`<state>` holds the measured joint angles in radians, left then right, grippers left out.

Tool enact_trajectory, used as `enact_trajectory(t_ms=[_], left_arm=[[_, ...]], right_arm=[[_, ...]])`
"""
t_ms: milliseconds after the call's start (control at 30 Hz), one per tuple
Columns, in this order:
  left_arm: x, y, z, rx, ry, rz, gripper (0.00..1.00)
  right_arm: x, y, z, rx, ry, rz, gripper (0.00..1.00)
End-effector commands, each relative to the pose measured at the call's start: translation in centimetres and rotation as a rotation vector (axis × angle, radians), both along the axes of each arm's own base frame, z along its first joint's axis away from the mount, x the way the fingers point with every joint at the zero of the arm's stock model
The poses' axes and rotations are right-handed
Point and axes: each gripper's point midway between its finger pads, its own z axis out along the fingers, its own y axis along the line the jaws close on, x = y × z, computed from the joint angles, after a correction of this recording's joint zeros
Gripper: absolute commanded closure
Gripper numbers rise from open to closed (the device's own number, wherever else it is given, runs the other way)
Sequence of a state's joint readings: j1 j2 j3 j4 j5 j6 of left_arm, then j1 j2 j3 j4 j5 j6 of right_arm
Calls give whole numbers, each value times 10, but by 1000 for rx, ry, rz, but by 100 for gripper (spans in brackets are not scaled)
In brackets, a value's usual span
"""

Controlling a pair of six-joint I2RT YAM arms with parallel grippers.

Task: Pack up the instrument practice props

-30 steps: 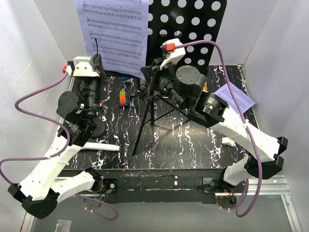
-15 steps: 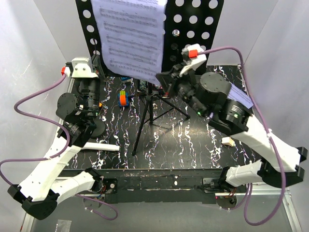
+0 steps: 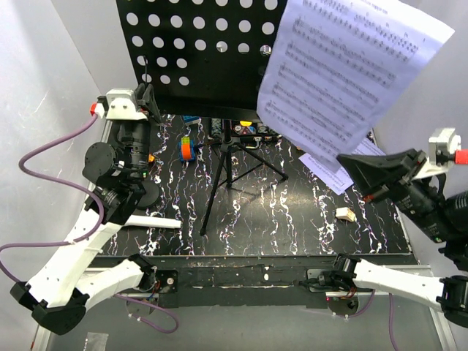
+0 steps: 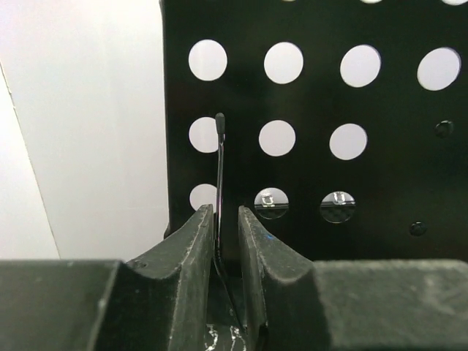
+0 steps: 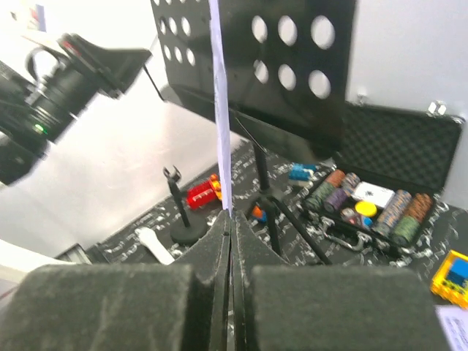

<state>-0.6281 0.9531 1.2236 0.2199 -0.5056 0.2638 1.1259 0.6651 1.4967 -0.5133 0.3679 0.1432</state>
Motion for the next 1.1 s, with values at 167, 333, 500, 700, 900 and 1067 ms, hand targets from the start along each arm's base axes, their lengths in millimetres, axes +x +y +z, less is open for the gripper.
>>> enact_trajectory(t_ms=[167,333,500,700,900,1067], left_arm=[[-24,7,6,-28,-5,-62,37],[-39,9,5,-30,9,-107,20],[-57,16,-16,-71,53,-152,17],[-73,18,-44,-164,105,-221,17],[-80,5,-66,-195,198,-313,16],[-88,1,-75,-241,217,-362,14]], right_arm=[[11,-36,-77,-80,82,-153,99],[11,-58,-105,-132,127,-215,99],[26,-89,-157,-222,241,-415,99],[37,-123,-213,-202,408,-678,99],[38,-138,-248,-217,507,-839,99],[49,-120,-249,-312,499,-871,99]])
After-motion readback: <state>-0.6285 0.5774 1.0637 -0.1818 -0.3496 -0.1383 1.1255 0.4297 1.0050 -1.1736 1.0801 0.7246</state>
